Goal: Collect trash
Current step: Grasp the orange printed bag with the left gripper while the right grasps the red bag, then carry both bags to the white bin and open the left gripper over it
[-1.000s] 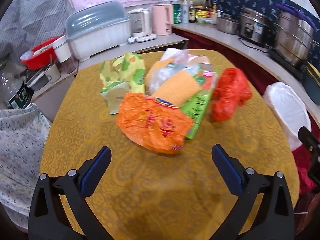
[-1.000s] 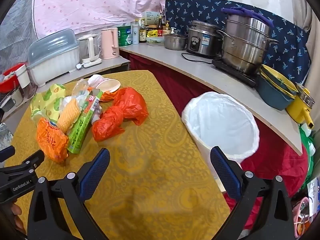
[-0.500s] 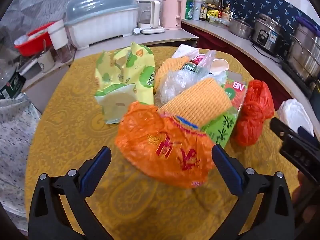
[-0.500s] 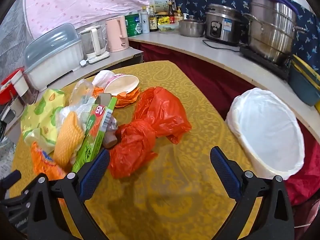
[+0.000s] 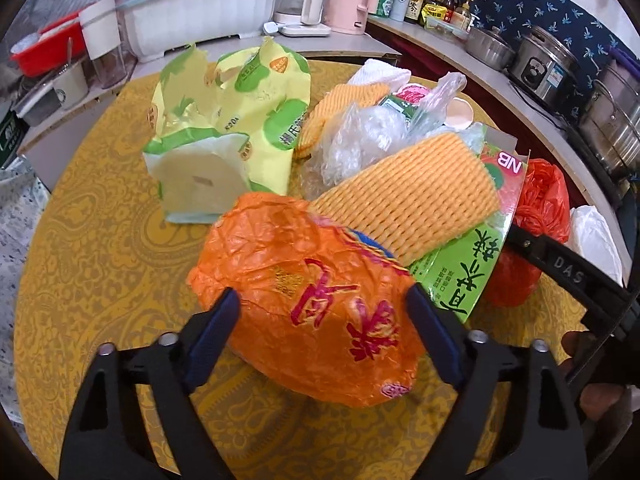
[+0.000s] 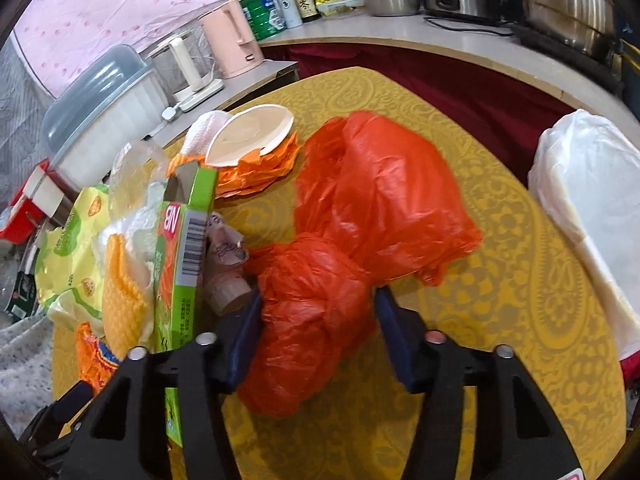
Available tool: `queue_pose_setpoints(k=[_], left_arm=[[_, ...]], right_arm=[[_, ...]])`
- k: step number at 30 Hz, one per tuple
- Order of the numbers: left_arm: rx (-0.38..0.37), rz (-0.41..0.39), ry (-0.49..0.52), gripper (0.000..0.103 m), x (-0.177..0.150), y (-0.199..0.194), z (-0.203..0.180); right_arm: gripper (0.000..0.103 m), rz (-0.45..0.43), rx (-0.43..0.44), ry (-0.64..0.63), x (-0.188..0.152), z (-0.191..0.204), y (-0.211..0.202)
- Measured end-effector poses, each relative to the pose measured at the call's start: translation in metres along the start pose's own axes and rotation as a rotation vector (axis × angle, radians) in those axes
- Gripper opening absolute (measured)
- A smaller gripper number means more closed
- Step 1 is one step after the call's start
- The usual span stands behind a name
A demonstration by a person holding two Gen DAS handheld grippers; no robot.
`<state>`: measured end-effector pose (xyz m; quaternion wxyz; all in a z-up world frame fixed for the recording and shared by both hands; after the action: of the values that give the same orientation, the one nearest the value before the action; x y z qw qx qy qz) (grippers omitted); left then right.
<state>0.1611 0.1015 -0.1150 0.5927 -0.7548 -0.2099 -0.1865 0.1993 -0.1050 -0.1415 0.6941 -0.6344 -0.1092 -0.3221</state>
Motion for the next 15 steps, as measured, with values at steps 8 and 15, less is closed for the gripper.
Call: queue_pose_setpoints(k=[8, 15], left_arm=[[-0.042, 0.000, 0.040, 0.031, -0.008, -0.011, -0.004], [-0.080, -0.004, 0.076, 0.002, -0.019, -0.027, -0.014]], right_arm=[[0.042, -0.030, 0.003, -0.016, -0.008, 0.000, -0.014], [0.041, -0.059, -0.009, 0.010, -0.016, -0.018, -0.043]])
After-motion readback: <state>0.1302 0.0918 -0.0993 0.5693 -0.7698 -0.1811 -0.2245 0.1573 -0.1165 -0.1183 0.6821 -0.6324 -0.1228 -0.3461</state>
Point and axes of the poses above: each gripper's, at about its wrist camera, not at the fingertips, and y roughly the way its jaws point, z to its left, x to its top, the point moved 1 cm from there along y, roughly the way its jaws point, and after that the axes turned 5 degrees about -x, right-handed, at the moved point
